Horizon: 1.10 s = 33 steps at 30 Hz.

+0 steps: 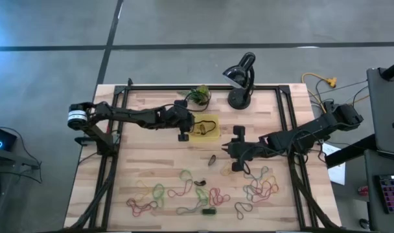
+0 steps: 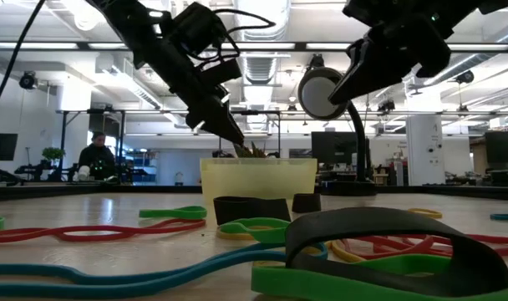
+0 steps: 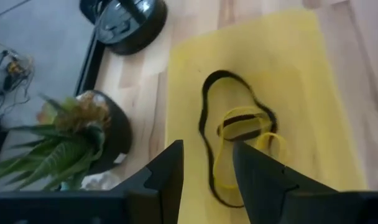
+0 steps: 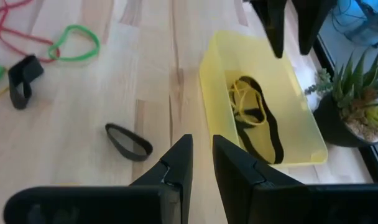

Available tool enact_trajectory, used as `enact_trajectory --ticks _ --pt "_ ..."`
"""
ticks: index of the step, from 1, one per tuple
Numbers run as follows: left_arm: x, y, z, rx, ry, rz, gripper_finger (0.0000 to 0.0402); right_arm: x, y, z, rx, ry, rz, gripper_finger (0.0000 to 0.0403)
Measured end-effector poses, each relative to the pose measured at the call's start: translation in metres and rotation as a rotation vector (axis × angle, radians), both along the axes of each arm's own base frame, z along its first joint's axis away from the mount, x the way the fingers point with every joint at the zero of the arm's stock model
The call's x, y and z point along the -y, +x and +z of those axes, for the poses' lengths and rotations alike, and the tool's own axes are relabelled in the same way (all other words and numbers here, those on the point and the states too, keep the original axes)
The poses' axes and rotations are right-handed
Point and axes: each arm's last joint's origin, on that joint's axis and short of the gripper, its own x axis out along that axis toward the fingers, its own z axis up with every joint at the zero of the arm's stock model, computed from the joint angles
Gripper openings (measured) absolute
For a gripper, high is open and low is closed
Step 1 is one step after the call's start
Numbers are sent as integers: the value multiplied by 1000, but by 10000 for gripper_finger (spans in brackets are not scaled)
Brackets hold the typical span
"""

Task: Pick and place rubber bands into bin
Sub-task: Put the black rubber band in the yellow bin

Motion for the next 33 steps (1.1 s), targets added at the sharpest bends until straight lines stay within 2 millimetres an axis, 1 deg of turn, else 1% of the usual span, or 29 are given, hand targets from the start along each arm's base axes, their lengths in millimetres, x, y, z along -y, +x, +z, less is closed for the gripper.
enact_trajectory --ticks 4,6,9,12,16,19,23,27,33 --pt "1 -1 6 -13 12 -21 124 -1 3 2 35 22 13 57" --pt "2 -6 10 -24 13 -21 124 -3 6 1 43 44 55 57" --pt "4 -16 16 -54 3 -19 124 -9 15 -11 10 68 153 57" --pt "11 -30 21 -84 -28 -10 124 -13 23 -31 -52 67 213 57" --pt "25 -50 30 -57 -45 -30 124 -15 31 -55 -139 47 214 57" --pt "37 -67 35 -17 -48 -59 124 -16 37 -65 -158 44 213 57" --pt "52 -91 42 61 -73 -86 124 -19 47 -76 -168 38 216 57" --pt "63 -115 47 147 -94 -119 124 -22 55 -81 -187 18 230 57" --pt "73 -146 45 252 -116 -167 124 -17 62 -85 -207 20 209 56"
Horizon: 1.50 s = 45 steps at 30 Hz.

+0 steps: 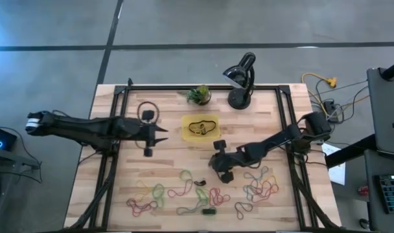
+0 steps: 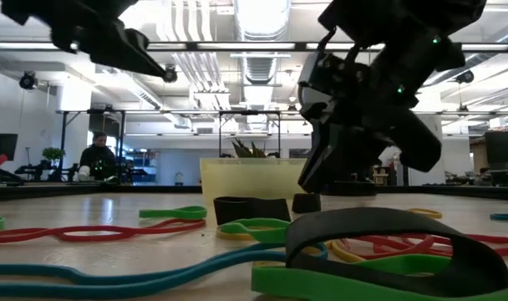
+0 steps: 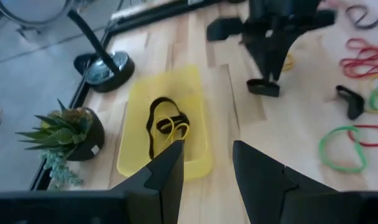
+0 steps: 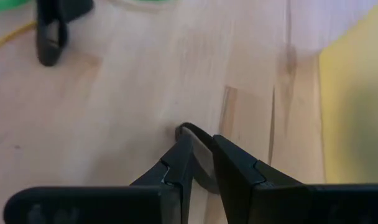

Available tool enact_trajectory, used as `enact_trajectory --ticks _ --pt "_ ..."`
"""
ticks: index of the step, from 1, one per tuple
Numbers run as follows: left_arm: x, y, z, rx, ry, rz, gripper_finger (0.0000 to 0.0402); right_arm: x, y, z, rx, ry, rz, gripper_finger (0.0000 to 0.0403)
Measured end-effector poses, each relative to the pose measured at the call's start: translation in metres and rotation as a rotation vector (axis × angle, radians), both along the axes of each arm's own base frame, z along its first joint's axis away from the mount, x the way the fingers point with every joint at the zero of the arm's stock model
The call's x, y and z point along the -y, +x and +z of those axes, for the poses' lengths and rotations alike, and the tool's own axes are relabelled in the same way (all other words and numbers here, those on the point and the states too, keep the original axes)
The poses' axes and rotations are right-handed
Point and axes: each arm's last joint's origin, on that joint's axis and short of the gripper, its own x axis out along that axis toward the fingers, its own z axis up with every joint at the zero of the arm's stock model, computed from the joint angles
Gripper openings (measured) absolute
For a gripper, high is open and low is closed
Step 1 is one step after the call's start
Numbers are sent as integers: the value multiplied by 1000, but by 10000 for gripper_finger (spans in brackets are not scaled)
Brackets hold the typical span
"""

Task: Pick and place rubber bands into bin
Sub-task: Put the black rubber band in the yellow bin

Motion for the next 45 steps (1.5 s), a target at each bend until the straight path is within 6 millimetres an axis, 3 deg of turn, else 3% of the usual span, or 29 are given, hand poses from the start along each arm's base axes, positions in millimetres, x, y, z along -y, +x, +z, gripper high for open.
enact_trajectory --ticks 11,21,33,45 --pt "0 -25 -7 120 -33 0 124 4 0 -4 -26 65 -13 56" --pt "1 -20 -11 108 -47 6 124 6 -2 -6 -41 79 -40 53" --pt "1 -15 -13 95 -47 7 124 12 -3 -8 -65 39 -66 9" --pt "2 -11 -17 67 -51 9 124 13 21 22 44 -162 -34 9"
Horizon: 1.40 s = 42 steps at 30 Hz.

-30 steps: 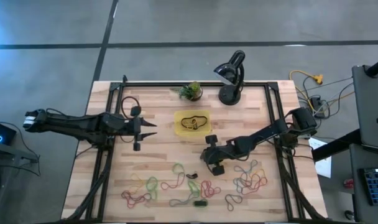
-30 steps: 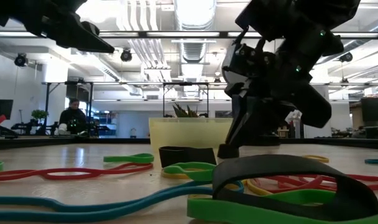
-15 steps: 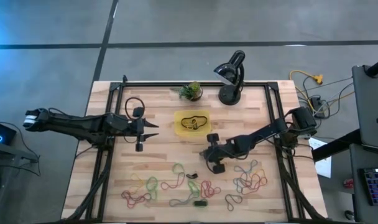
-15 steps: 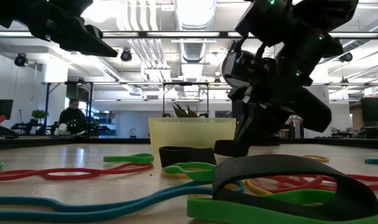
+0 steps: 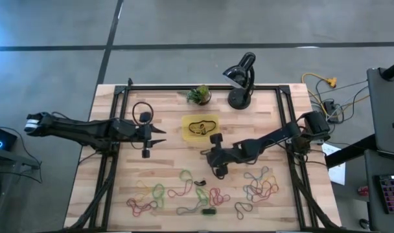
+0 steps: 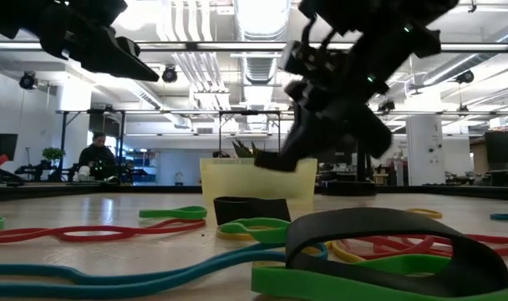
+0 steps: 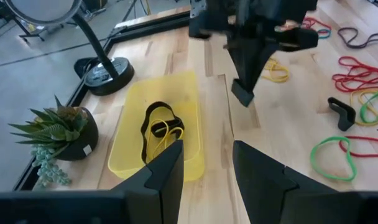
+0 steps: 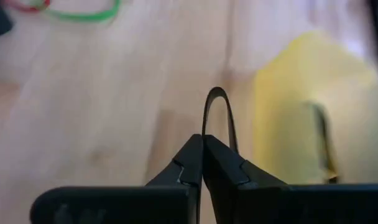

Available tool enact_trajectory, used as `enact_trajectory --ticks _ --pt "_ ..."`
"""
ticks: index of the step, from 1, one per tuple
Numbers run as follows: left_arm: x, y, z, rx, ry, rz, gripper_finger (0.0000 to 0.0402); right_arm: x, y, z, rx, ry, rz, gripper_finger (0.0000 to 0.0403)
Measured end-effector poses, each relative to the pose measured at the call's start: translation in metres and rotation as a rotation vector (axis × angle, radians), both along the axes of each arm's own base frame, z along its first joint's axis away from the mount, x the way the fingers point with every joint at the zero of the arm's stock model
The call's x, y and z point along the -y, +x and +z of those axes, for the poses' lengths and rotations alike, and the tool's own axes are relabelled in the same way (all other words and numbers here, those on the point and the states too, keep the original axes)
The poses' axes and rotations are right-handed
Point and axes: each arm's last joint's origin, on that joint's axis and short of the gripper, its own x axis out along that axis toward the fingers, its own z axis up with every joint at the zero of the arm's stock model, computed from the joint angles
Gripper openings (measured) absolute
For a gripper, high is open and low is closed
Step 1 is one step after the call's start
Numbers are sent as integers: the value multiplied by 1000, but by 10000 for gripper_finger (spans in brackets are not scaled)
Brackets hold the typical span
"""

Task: Pick and place rubber bands into bin
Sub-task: Put the black rubber band in the yellow bin, then put the green rubber band in the yellow bin

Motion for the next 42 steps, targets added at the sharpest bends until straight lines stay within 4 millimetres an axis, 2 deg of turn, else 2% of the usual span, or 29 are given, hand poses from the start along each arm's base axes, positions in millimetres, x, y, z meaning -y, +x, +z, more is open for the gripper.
enact_trajectory --ticks 6,11,17,22,34,37,42 --pt "1 7 -8 -52 1 1 124 13 14 18 43 -113 -30 9" --pt "1 13 -15 -95 -13 9 124 48 22 26 64 -111 -136 9" --pt "1 17 -21 -134 -12 10 124 92 21 25 82 -52 -307 9" --pt "1 19 -23 -147 -11 11 124 112 18 22 80 46 -367 22" --pt "3 20 -25 -159 -61 -29 124 110 16 24 65 23 -337 113" --pt "7 23 -30 -191 -105 -108 124 100 13 32 52 9 -300 123" --pt "18 28 -43 -287 -154 -196 124 73 3 52 58 15 -227 122"
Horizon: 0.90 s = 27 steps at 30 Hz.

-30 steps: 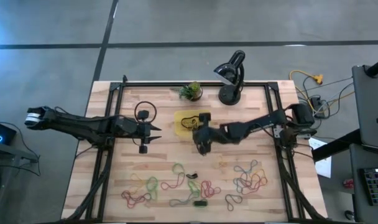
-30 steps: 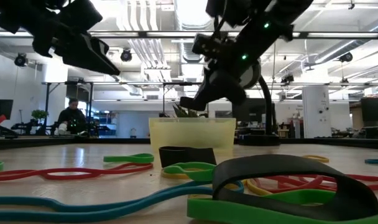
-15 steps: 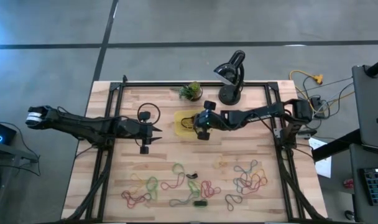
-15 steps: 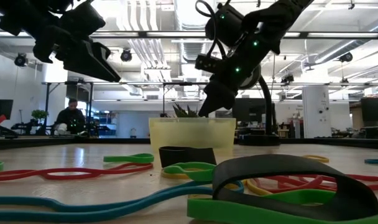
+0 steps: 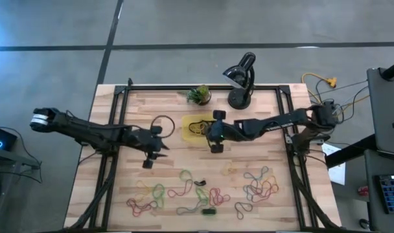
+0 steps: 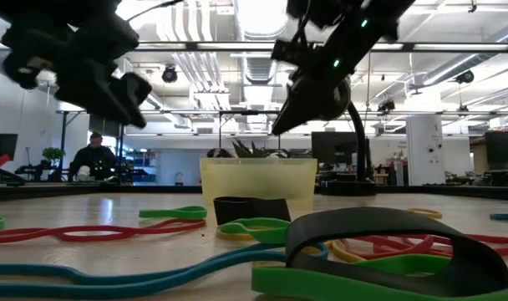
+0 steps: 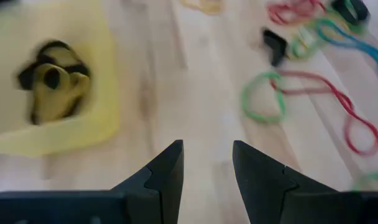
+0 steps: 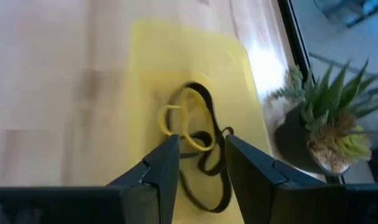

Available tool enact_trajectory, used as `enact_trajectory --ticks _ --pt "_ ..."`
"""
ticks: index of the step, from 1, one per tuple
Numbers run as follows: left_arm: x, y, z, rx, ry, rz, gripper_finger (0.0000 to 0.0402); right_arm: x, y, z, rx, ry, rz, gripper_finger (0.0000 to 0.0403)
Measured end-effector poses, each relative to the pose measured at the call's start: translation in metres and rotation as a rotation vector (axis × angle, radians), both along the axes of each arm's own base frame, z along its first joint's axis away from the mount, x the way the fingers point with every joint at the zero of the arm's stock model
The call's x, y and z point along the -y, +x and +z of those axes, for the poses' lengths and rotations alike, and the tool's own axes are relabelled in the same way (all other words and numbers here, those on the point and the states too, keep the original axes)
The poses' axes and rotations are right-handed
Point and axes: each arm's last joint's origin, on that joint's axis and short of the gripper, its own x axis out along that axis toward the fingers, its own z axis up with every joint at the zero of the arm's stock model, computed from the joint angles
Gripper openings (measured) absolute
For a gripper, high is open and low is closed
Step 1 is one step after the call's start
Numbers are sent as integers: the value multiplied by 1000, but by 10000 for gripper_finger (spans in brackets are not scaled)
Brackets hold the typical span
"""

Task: Pick and place rubber bands into bin
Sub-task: Put the green rubber band in the yellow bin

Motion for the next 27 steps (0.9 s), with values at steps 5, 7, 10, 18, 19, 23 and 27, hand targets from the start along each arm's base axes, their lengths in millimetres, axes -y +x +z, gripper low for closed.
enact_trajectory --ticks 5,7,10,18,19,23,27 --pt "15 1 -17 -120 -4 -66 124 -30 -15 16 20 23 69 110" --pt "21 6 -19 -100 3 -80 124 -41 -20 21 39 31 97 104" --pt "27 19 -22 -31 20 -105 124 -53 -28 26 52 36 134 97" --pt "38 56 -48 31 111 -165 124 -72 -38 34 86 62 179 79" --pt "39 61 -51 22 125 -165 124 -73 -38 34 85 60 183 77" --pt "42 77 -60 -2 164 -166 124 -75 -38 33 80 59 189 70" --pt "46 91 -63 -3 172 -175 124 -74 -38 33 78 58 188 65"
